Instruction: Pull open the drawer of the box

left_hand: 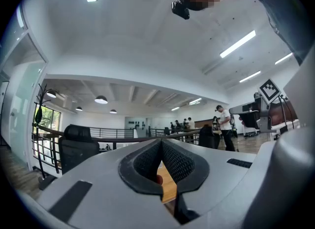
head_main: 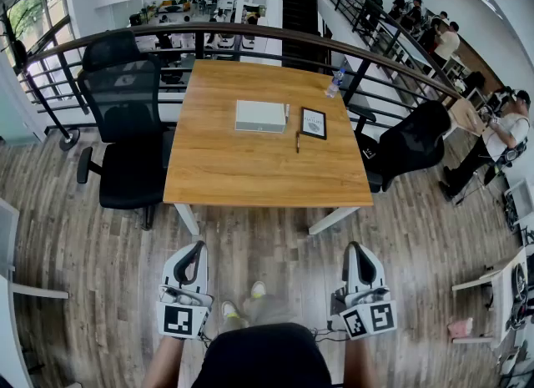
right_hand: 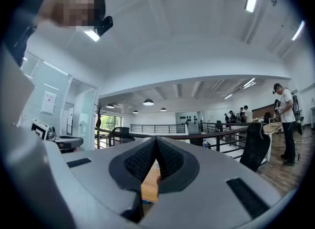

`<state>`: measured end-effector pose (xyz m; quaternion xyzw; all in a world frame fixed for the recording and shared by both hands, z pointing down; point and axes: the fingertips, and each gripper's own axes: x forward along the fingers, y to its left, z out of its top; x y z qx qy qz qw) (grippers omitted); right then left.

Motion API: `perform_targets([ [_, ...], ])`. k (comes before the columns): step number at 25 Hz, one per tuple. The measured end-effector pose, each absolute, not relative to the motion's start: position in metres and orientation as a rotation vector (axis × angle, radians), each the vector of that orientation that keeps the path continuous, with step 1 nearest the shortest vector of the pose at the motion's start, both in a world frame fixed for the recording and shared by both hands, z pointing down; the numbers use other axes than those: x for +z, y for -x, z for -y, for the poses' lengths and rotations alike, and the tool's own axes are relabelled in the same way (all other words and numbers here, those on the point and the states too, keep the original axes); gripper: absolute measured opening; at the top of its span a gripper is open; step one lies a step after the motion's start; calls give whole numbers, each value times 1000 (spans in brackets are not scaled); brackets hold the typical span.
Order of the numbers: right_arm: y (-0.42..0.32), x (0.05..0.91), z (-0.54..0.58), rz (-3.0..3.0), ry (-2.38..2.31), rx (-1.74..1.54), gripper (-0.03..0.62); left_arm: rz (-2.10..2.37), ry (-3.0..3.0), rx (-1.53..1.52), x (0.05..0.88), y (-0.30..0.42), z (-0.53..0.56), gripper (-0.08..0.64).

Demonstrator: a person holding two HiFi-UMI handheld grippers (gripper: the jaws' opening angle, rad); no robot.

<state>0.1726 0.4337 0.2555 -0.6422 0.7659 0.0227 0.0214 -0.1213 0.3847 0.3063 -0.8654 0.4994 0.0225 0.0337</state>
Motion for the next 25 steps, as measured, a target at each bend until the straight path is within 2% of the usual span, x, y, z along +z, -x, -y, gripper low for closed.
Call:
perform_targets([
  [12, -211, 262, -362, -2422, 1892, 77, -5, -1531, 2625, -37, 297, 72, -329, 17],
  [25, -280, 273, -274, -2463, 1771, -16, -5, -1551, 2620, -57, 289, -13, -248, 17],
])
